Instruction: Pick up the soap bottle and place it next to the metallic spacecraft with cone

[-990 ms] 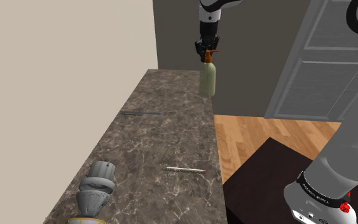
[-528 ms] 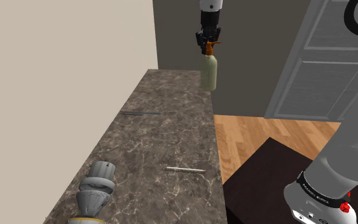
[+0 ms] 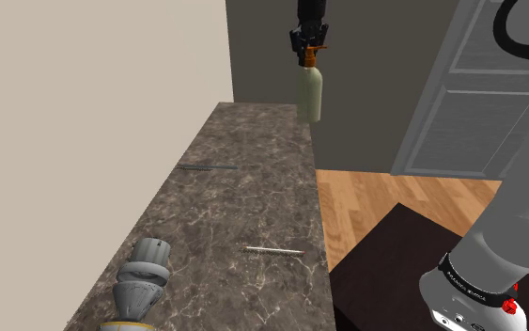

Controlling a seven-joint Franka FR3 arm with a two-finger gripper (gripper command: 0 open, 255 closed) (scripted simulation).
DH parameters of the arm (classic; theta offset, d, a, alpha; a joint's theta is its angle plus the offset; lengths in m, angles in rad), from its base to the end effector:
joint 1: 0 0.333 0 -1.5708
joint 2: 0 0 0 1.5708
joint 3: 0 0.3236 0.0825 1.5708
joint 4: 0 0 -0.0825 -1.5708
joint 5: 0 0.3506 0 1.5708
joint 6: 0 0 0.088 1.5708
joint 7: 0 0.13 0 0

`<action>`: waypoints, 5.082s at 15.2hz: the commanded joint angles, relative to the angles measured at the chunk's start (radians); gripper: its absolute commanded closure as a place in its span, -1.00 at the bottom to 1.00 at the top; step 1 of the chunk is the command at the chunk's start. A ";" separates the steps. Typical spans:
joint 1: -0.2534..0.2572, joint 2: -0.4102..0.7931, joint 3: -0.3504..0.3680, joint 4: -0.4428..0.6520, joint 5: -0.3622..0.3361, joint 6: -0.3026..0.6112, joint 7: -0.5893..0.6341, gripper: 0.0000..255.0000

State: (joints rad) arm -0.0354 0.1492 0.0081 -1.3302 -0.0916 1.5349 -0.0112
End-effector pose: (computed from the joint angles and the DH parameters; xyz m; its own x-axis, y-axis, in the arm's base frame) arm 0.5658 -0.0280 0.6305 0.9983 -0.0195 0.0546 -0.0244 -0.9956 0.0905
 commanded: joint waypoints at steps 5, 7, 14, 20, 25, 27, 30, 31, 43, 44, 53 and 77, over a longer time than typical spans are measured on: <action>0.001 0.041 0.000 0.142 -0.001 -0.100 -0.009 1.00; 0.001 0.062 0.000 0.200 -0.002 -0.137 -0.012 1.00; 0.016 0.095 0.006 0.329 -0.007 -0.235 -0.002 1.00; 0.084 -0.101 0.053 0.064 -0.011 -0.177 0.119 1.00; 0.135 -0.214 0.103 -0.071 -0.004 -0.165 0.224 1.00; 0.155 -0.251 0.126 -0.111 0.001 -0.165 0.267 1.00; 0.184 -0.297 0.162 -0.159 0.011 -0.169 0.333 1.00; 0.193 -0.310 0.175 -0.172 0.015 -0.171 0.355 1.00; 0.303 -0.383 0.351 -0.225 0.067 -0.209 0.644 1.00; 0.312 -0.382 0.368 -0.221 0.070 -0.213 0.670 1.00; 0.395 -0.308 0.536 -0.128 0.075 -0.253 0.926 1.00; 0.757 0.141 0.822 0.230 -0.195 -0.315 1.485 1.00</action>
State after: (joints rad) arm 0.7345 0.3008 0.8293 -1.0702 -0.2961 1.1975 1.4749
